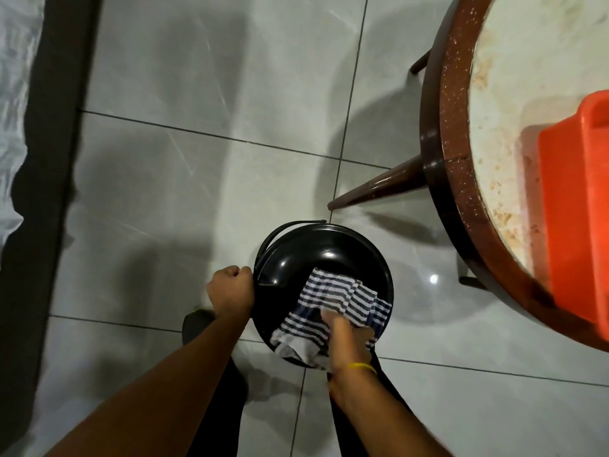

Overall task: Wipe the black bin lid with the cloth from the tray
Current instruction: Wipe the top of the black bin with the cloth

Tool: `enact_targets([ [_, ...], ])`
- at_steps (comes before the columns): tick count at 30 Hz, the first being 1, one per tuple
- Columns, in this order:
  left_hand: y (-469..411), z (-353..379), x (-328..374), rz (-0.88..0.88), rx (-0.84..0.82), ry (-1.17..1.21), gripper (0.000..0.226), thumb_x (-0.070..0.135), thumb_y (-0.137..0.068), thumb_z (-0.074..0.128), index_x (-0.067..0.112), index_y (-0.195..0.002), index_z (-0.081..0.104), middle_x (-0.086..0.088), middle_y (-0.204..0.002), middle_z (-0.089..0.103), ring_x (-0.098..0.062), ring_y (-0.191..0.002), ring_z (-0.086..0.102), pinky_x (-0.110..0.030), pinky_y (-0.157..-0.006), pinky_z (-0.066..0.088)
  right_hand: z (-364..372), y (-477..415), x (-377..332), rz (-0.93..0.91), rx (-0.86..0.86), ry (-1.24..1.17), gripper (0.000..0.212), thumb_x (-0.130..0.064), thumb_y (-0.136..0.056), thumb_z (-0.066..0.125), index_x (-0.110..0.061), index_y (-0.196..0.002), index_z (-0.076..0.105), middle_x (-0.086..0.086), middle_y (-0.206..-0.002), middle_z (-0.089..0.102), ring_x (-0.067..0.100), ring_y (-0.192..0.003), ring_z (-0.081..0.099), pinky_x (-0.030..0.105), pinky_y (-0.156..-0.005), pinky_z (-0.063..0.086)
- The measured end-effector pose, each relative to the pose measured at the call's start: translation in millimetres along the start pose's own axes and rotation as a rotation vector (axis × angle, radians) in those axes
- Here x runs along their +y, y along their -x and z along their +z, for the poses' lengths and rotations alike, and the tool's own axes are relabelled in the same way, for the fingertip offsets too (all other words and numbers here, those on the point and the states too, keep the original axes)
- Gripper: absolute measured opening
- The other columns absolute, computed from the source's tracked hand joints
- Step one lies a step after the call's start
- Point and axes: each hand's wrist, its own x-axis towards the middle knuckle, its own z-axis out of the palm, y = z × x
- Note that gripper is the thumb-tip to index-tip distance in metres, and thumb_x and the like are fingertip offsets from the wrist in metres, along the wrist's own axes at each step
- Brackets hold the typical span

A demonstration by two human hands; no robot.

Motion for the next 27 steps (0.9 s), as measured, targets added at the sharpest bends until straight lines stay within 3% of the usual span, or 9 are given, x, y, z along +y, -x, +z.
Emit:
enact_targets([
  [2,-1,-2,0,0.0,-0.011,-0.016,0.032,0.01,-0.086,0.055,0.011,-0.06,0.036,-0.011,-0.062,0.029,-0.023,-0.06,0.026,-0.036,-0.056,0.021,-40,7,9,-0.327,-0.008,0.652,0.102,-0.057,-0.096,0.068,-0.022,-0.175,0.014,0.013,-0.178,0.029,0.042,-0.15,0.053,0.059,-0.119,0.047],
  [5,-1,-1,-1,0.01,-0.002,-0.038,0.036,0.013,-0.086,0.055,0.013,-0.057,0.034,-0.007,-0.057,0.029,-0.024,-0.058,0.026,-0.038,-0.054,0.021,-82,-10,13,-1.296,0.102,1.565,0.097,-0.051,-0.084,0.064,-0.026,-0.172,0.031,0.01,-0.184,0.02,0.039,-0.16,0.041,0.065,-0.117,0.041],
  [6,-2,-1,-1,0.009,0.009,-0.038,0.038,0.013,-0.086,0.056,0.014,-0.055,0.032,-0.005,-0.055,0.027,-0.024,-0.057,0.025,-0.039,-0.054,0.021,-84,-22,8,-1.615,-0.059,1.736,0.097,-0.044,-0.079,0.07,-0.028,-0.169,0.037,0.009,-0.184,0.02,0.039,-0.164,0.032,0.068,-0.119,0.035],
  [8,-2,1,-2,0.004,0.028,-0.027,0.041,0.014,-0.084,0.056,0.015,-0.053,0.03,-0.002,-0.052,0.024,-0.024,-0.056,0.023,-0.04,-0.053,0.021,-78,-50,-11,-1.961,-0.471,2.017,0.096,-0.042,-0.08,0.077,-0.031,-0.167,0.04,0.006,-0.184,0.019,0.038,-0.169,0.022,0.073,-0.129,0.021],
  [10,-3,1,-4,-0.002,0.042,-0.035,0.038,0.017,-0.08,0.056,0.015,-0.052,0.03,0.0,-0.051,0.023,-0.022,-0.053,0.022,-0.038,-0.05,0.021,-60,-77,-34,-2.091,-0.727,2.163,0.084,-0.05,-0.095,0.069,-0.033,-0.17,0.036,0.002,-0.186,0.013,0.035,-0.172,0.016,0.071,-0.131,0.016],
  [14,-4,4,-8,-0.023,0.071,-0.012,0.035,0.022,-0.075,0.054,0.013,-0.05,0.032,0.003,-0.047,0.022,-0.022,-0.051,0.021,-0.037,-0.049,0.023,-20,-99,-52,-2.22,-0.902,2.229,0.063,-0.052,-0.108,0.047,-0.032,-0.167,0.039,-0.002,-0.185,0.015,0.032,-0.173,0.011,0.07,-0.131,0.019],
  [19,-8,4,-10,-0.035,0.067,-0.024,0.036,0.02,-0.077,0.058,0.01,-0.05,0.036,-0.001,-0.044,0.024,-0.024,-0.049,0.022,-0.038,-0.049,0.028,23,-76,-25,-2.133,-0.647,2.044,0.064,-0.06,-0.102,0.052,-0.026,-0.156,0.059,0.001,-0.17,0.049,0.032,-0.163,0.037,0.067,-0.129,0.015],
  [23,-8,1,-5,0.056,0.008,-0.041,0.038,0.019,-0.086,0.056,0.015,-0.052,0.038,0.0,-0.049,0.032,-0.021,-0.051,0.028,-0.036,-0.053,0.031,16,-70,-23,-2.086,-0.658,1.924,0.062,-0.058,-0.105,0.046,-0.027,-0.158,0.056,0.001,-0.173,0.045,0.034,-0.166,0.035,0.065,-0.132,0.009],
  [27,11,-7,7,0.26,0.132,-0.027,0.029,0.034,-0.103,0.055,0.011,-0.09,0.066,-0.005,-0.085,0.067,-0.023,-0.079,0.061,-0.038,-0.075,0.049,8,-64,-36,-2.078,-0.604,1.692,0.063,-0.05,-0.103,0.049,-0.027,-0.162,0.047,0.004,-0.169,0.043,0.033,-0.159,0.037,0.058,-0.129,0.017],
])
